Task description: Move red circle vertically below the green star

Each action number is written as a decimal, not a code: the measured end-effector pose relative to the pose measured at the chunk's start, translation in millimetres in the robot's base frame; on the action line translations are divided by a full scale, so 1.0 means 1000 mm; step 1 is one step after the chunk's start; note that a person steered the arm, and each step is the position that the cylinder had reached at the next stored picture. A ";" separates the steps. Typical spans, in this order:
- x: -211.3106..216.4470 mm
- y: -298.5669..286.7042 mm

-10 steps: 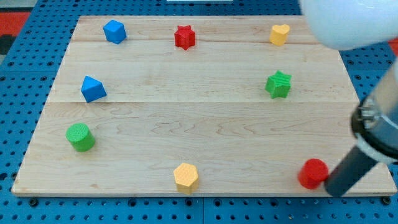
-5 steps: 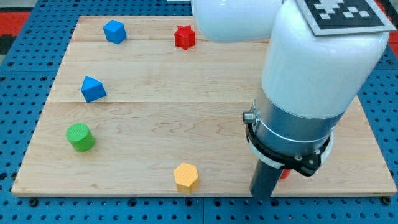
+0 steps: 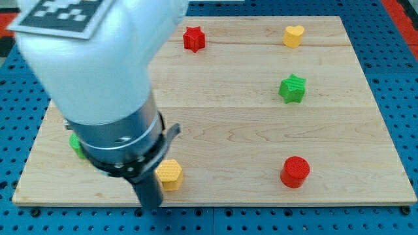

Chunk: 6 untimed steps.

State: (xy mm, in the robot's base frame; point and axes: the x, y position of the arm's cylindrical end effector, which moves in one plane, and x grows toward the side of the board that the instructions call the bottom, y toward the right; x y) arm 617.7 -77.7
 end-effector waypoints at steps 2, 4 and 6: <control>-0.039 0.038; -0.002 0.144; -0.030 0.232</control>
